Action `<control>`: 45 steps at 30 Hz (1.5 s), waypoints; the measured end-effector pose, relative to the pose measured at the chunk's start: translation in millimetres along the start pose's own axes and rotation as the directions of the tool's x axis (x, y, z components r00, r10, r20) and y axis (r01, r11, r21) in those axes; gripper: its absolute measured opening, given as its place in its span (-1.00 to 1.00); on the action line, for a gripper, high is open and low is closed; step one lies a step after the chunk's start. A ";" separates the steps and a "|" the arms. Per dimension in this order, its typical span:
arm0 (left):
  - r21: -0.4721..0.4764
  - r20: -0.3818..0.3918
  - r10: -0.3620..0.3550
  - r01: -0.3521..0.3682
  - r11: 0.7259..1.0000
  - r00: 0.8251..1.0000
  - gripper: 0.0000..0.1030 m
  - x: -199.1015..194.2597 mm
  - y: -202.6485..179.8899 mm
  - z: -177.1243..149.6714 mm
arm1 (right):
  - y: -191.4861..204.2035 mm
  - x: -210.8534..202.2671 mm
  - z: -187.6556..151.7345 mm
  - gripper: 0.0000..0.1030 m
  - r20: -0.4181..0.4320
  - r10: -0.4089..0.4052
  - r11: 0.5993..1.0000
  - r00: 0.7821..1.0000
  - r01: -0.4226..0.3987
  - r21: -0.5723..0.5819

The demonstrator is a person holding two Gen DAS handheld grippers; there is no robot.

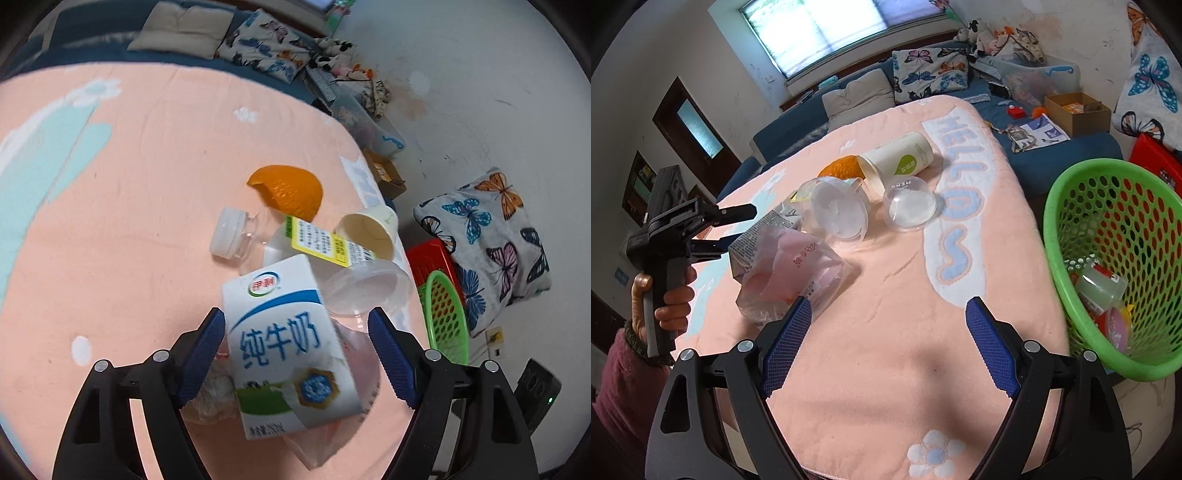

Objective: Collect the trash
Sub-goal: 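Return to the table and grasp the white milk carton with the left tool, then grasp the pink plastic bag with the right tool while the left tool holds the milk carton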

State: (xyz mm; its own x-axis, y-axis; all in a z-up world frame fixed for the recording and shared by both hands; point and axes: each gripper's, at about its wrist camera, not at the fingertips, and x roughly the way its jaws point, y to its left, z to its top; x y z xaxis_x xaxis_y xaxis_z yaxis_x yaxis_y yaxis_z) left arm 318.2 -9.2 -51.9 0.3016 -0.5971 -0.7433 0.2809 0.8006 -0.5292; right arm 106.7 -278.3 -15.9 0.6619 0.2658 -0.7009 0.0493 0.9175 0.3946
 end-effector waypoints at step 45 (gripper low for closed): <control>0.088 0.197 -0.024 0.007 0.996 0.980 0.25 -74.6 -19.2 -21.0 | 53.3 47.6 -1.7 0.65 -0.088 0.077 0.994 0.993 -0.084 -0.073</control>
State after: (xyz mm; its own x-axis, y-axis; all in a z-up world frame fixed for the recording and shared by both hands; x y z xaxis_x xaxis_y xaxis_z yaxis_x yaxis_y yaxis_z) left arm 271.1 21.0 5.1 0.4682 -0.6142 -0.6353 0.3620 0.7892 -0.4961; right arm 139.6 -216.3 -29.2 0.5950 0.3611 -0.7180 -0.0608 0.9110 0.4078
